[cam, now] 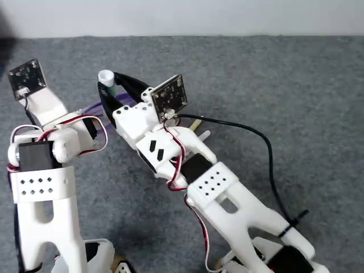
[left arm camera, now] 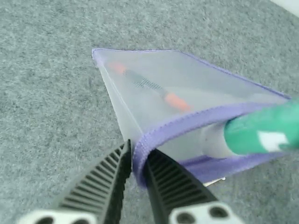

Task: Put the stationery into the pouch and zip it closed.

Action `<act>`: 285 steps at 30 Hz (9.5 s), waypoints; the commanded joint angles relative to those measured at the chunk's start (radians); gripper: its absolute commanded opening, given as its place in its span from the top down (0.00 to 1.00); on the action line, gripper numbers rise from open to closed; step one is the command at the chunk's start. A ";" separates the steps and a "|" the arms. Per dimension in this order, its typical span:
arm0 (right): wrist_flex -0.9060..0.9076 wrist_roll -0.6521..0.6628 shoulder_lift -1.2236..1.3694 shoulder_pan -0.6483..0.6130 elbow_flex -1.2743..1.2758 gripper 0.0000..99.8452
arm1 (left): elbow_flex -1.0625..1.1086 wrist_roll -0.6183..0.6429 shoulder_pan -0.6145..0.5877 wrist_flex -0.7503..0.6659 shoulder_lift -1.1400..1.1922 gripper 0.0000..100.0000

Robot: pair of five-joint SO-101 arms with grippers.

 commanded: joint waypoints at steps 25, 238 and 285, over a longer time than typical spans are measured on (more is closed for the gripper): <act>0.412 0.044 -0.185 -0.015 -0.008 0.99 | -0.062 0.014 -0.002 -0.018 -0.002 0.99; 1.435 -0.494 1.130 0.446 -1.261 0.92 | -0.163 0.086 -0.035 0.009 -0.002 0.99; 1.936 -0.321 0.512 0.269 -1.166 0.99 | -0.108 0.086 -0.031 -0.008 -0.003 0.99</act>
